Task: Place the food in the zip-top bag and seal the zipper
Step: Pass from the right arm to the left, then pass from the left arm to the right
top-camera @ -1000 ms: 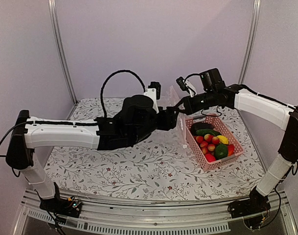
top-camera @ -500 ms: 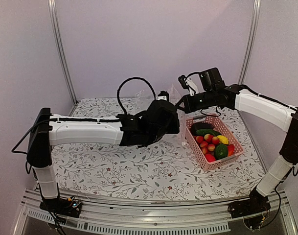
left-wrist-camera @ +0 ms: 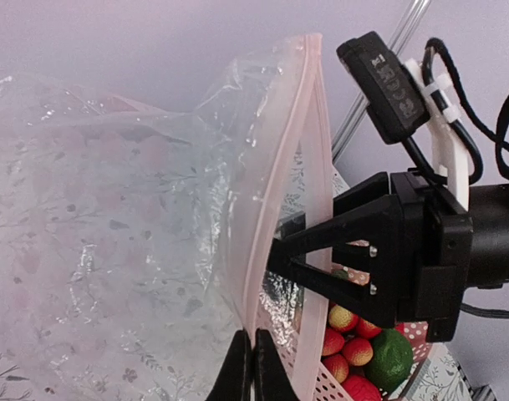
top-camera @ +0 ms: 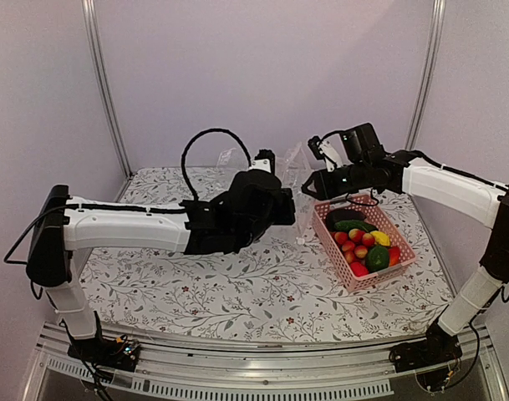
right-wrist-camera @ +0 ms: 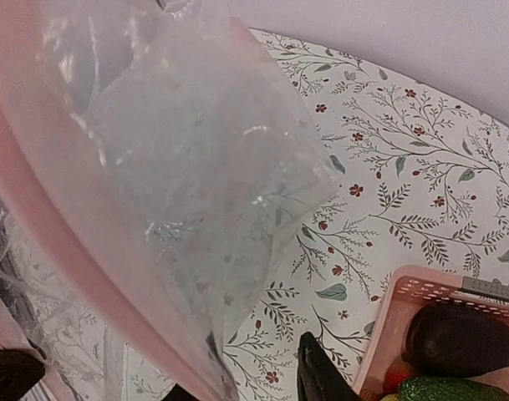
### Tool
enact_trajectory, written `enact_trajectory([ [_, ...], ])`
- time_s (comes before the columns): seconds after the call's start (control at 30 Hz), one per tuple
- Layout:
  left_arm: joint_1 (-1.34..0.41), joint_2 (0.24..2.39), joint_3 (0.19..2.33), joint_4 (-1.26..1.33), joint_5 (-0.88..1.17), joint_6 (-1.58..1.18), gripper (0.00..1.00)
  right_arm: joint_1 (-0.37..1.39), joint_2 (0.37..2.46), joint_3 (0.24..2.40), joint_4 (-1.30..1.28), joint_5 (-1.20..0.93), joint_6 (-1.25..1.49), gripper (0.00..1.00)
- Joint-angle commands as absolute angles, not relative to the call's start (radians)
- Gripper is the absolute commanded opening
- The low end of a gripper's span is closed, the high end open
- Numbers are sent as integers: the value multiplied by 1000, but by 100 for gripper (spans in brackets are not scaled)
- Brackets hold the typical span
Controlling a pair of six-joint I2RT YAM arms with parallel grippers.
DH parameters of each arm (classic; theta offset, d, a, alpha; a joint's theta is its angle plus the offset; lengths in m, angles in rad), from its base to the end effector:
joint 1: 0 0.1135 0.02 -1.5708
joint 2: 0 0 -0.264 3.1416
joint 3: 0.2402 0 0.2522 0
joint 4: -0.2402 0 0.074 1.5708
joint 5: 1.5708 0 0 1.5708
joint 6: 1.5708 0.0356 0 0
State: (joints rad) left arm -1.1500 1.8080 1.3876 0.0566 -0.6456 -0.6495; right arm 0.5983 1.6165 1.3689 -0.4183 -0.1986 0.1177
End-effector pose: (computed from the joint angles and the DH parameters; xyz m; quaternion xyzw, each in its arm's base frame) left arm 0.1935 -0.3800 0.2885 0.0190 0.8011 -0.2591 0.5392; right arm 0.3017 0.2141 0.3081 -0.2551 0.8589 0.2359 0.3762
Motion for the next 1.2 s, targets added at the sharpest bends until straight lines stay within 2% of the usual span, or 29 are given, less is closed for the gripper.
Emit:
enact_trajectory([
  [0.0, -1159, 1782, 1373, 120, -647, -609, 0, 606, 1601, 1379, -414, -260, 98, 34],
  [0.17, -1165, 1790, 1374, 118, -641, -600, 0, 607, 1626, 1392, -413, -376, 102, 40],
  [0.33, -1170, 1798, 1374, 125, -636, -597, 0, 608, 1656, 1413, -408, -329, 105, 42],
  [0.37, -1172, 1798, 1374, 126, -634, -597, 0, 607, 1667, 1424, -415, -313, 107, 39],
  [0.47, -1172, 1800, 1372, 104, -648, -622, 0, 609, 1712, 1456, -431, -292, 121, 19],
  [0.5, -1171, 1804, 1377, 81, -682, -651, 9, 609, 1719, 1460, -431, -292, 122, 10],
  [0.53, -1170, 1814, 1387, 59, -701, -683, 22, 611, 1724, 1460, -430, -292, 127, 2],
  [0.57, -1167, 1826, 1397, 53, -704, -693, 34, 617, 1726, 1458, -428, -286, 130, 0],
  [0.63, -1159, 1862, 1428, 34, -714, -715, 44, 629, 1718, 1451, -426, -250, 129, 0],
  [0.9, -1133, 1919, 1492, 26, -671, -757, 45, 634, 1658, 1396, -395, -151, 152, 0],
  [1.0, -1145, 1901, 1481, 44, -671, -770, 50, 635, 1654, 1394, -394, -124, 156, 0],
  [1.17, -1137, 1926, 1546, 6, -696, -769, 51, 646, 1654, 1407, -394, -121, 161, 0],
])
